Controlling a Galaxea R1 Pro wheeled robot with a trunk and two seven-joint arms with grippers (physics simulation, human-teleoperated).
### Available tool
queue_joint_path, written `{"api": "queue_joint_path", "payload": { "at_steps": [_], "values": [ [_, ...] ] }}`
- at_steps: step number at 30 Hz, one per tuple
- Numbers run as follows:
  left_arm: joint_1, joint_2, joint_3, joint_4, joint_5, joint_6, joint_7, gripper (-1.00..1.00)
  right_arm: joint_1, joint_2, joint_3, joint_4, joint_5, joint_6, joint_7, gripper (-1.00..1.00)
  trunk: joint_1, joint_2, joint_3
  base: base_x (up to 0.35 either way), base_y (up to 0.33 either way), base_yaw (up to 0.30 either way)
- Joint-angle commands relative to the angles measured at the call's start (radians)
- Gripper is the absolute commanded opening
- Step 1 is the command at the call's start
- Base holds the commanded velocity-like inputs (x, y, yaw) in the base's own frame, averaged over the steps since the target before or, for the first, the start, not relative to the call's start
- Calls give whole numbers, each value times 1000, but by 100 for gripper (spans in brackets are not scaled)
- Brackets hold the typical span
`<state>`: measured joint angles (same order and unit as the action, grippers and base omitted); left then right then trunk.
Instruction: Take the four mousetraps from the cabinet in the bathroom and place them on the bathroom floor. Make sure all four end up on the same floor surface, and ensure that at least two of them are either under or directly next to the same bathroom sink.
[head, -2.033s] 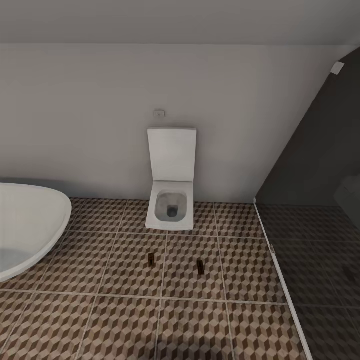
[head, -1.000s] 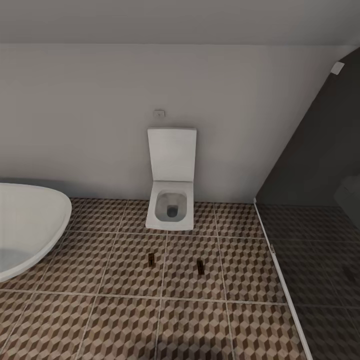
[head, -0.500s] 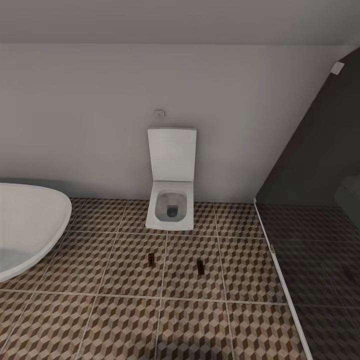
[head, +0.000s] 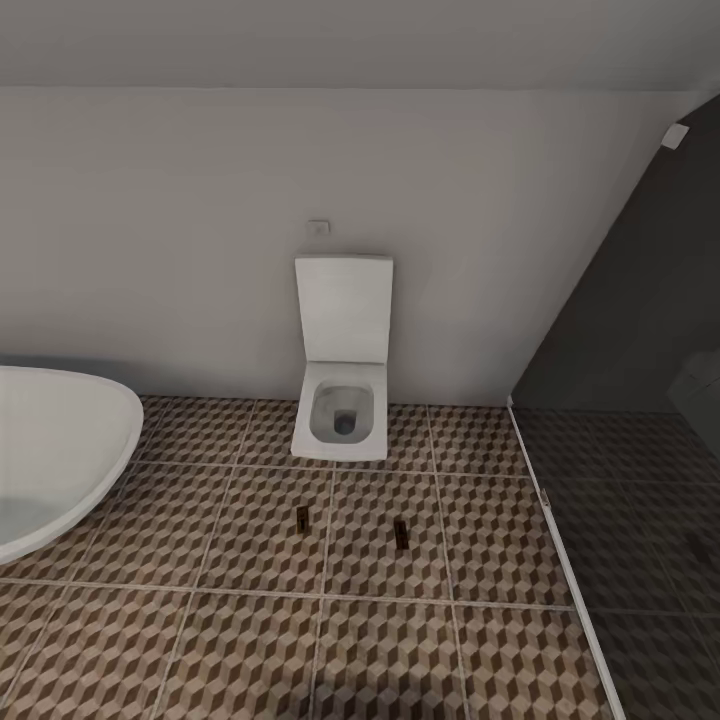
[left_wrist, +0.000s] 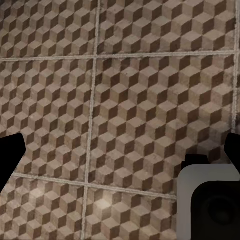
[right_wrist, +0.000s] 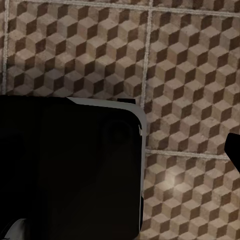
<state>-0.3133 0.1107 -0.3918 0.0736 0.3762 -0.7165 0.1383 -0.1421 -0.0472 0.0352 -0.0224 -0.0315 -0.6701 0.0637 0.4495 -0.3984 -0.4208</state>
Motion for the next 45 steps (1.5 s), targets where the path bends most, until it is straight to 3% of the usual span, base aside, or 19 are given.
{"api": "queue_joint_path", "payload": {
  "at_steps": [1, 45],
  "values": [
    [-1, -1, -9, 3, 3, -4, 4, 100, -1, 0, 3, 1, -4, -3, 4, 100, 0, -2, -1, 0, 0, 0],
    [-1, 0, -9, 3, 3, -4, 4, 100, -1, 0, 3, 1, -4, -3, 4, 100, 0, -2, -1, 0, 0, 0]
  ]
}}
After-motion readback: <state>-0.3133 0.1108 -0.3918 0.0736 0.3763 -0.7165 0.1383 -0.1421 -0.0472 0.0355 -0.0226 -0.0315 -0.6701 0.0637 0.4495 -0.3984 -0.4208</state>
